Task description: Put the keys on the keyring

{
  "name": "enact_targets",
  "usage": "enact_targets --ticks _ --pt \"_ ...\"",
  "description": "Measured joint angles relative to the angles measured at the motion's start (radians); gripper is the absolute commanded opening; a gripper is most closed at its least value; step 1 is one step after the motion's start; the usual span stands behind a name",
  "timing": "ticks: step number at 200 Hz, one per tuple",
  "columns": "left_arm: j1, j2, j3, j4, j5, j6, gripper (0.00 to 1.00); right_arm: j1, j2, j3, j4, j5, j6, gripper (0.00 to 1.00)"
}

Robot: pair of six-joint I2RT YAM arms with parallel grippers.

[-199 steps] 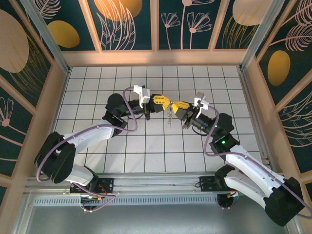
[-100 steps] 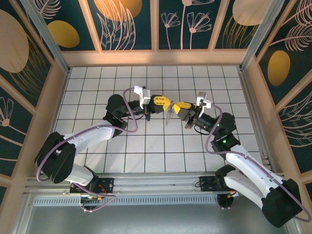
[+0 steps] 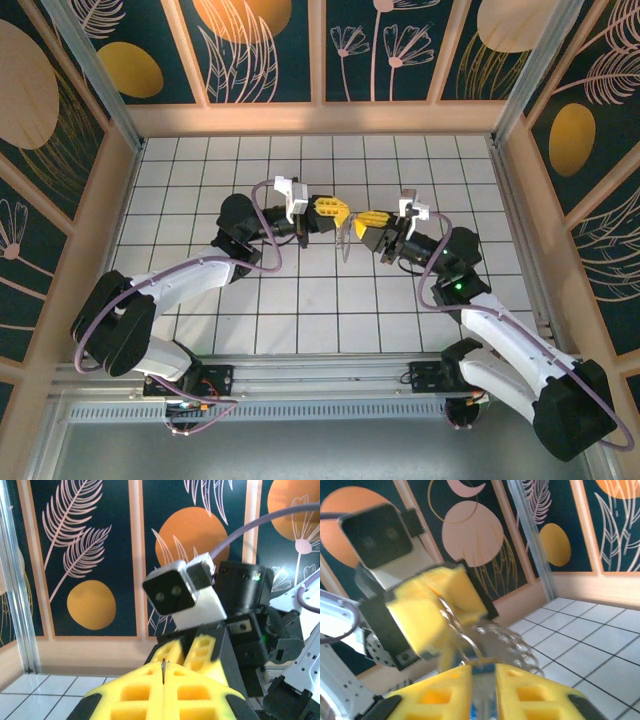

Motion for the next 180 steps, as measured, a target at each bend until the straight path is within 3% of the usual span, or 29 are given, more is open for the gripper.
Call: enact_targets --ticks 55,112,180 --pt "0.0 -0.001 0.0 0.039 0.0 -0.008 0.0 -0.046 -0.01 0.0 -0.047 -0.011 -0.001 0.27" --pt "0.0 0.004 0.0 0.05 0.002 -0.027 0.0 -0.081 -0.06 0.001 -0.07 -0.047 -0.009 0.48" --pt "0.0 0.068 0.009 0.087 0.003 -0.122 0.0 -0.123 -0.044 0.023 -0.007 -0.124 -0.008 0.51"
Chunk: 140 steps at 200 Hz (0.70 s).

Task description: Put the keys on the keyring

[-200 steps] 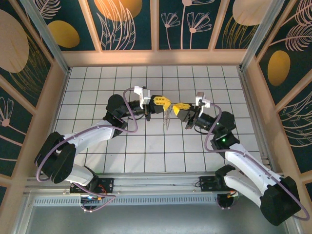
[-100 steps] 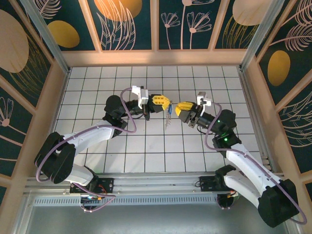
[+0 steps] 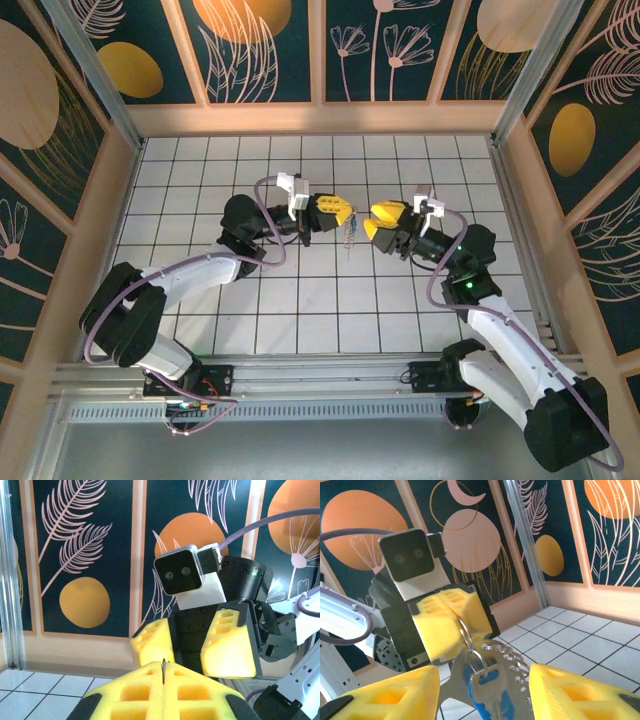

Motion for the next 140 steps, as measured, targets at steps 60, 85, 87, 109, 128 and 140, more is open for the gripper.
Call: enact_targets --ticks 60,85,87,109,128,140 --pt "0.0 0.052 0.048 0.042 0.006 -0.103 0.0 -0.035 0.091 0.011 0.123 -0.079 0.052 0.53" --pt "0.0 0.082 0.076 0.065 0.017 -0.153 0.0 -0.043 0.117 0.012 0.166 -0.097 0.076 0.53" --pt "0.0 0.086 0.077 0.069 0.018 -0.159 0.0 -0.044 0.119 0.012 0.17 -0.098 0.08 0.53" --pt "0.0 0.116 0.079 0.095 0.027 -0.202 0.0 -0.048 0.13 0.012 0.196 -0.104 0.097 0.53" --pt "0.0 0.141 0.088 0.118 0.027 -0.237 0.0 -0.048 0.13 0.012 0.212 -0.103 0.107 0.52" --pt "0.0 0.154 0.099 0.138 0.027 -0.257 0.0 -0.048 0.131 0.012 0.22 -0.103 0.108 0.52"
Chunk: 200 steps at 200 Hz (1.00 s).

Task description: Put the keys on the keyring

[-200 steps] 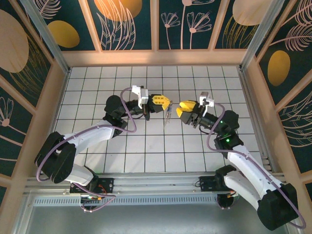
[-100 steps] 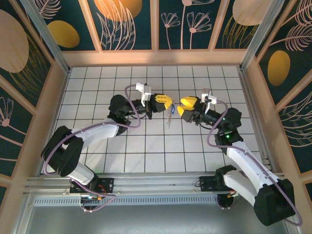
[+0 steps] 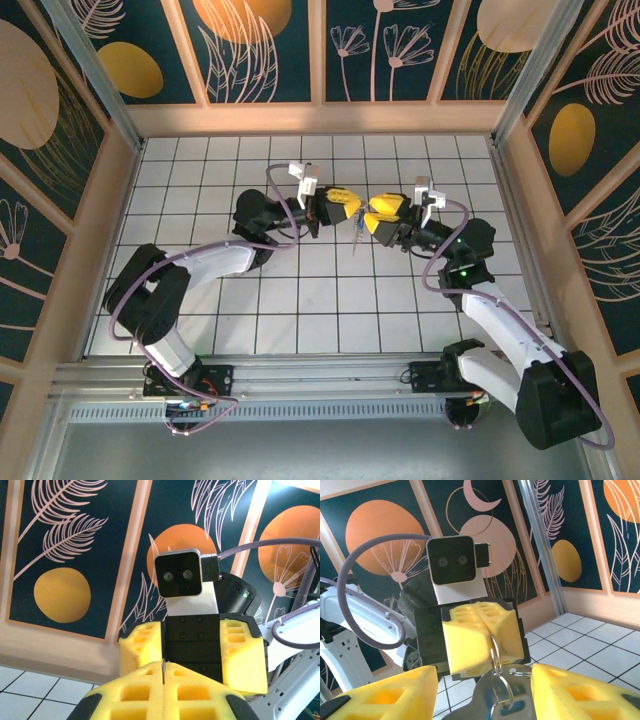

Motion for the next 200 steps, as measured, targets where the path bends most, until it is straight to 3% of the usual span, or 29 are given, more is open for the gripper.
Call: enact_targets --ticks 200 --pt "0.0 0.048 0.017 0.12 0.0 -0.089 0.0 0.0 0.095 0.036 0.086 0.001 0.049 0.43"
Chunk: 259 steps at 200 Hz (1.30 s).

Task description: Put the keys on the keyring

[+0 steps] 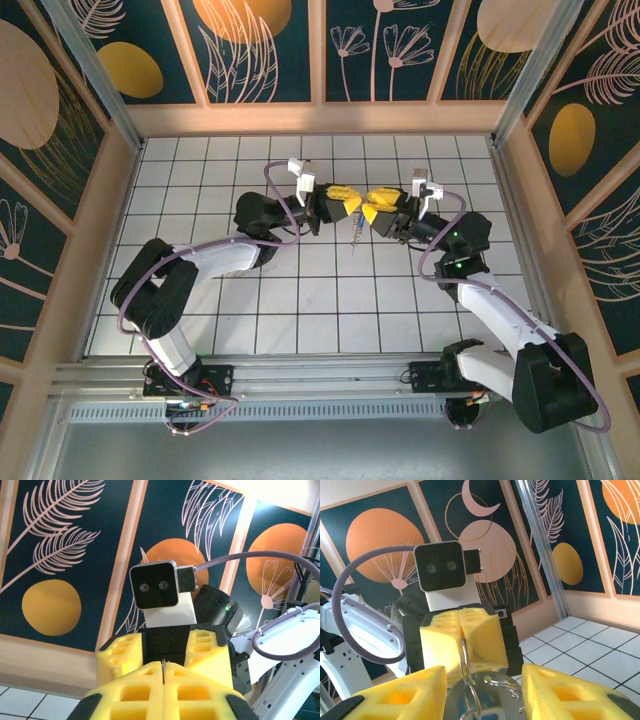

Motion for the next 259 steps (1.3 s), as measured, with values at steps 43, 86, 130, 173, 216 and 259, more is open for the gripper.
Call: enact_targets --ticks 43,86,130,173,216,259 --pt "0.0 0.012 0.0 0.0 0.0 -0.004 0.0 0.0 0.021 0.004 0.011 0.0 0.005 0.25" --pt "0.003 0.015 0.0 0.0 -0.008 -0.008 0.0 0.001 0.027 0.004 0.027 -0.011 0.01 0.01" --pt "0.003 0.015 0.0 -0.001 -0.014 -0.01 0.09 0.001 0.027 0.004 0.03 -0.015 0.006 0.0" --pt "0.012 -0.019 0.0 -0.114 -0.062 0.075 0.37 -0.008 0.034 0.027 -0.041 -0.006 -0.025 0.0" --pt "0.097 -0.116 0.0 -0.243 -0.078 0.181 0.39 -0.046 0.097 0.101 -0.17 -0.011 -0.082 0.0" --pt "0.182 -0.117 0.069 -0.465 -0.007 0.302 0.4 -0.066 0.181 0.235 -0.352 -0.056 -0.177 0.0"
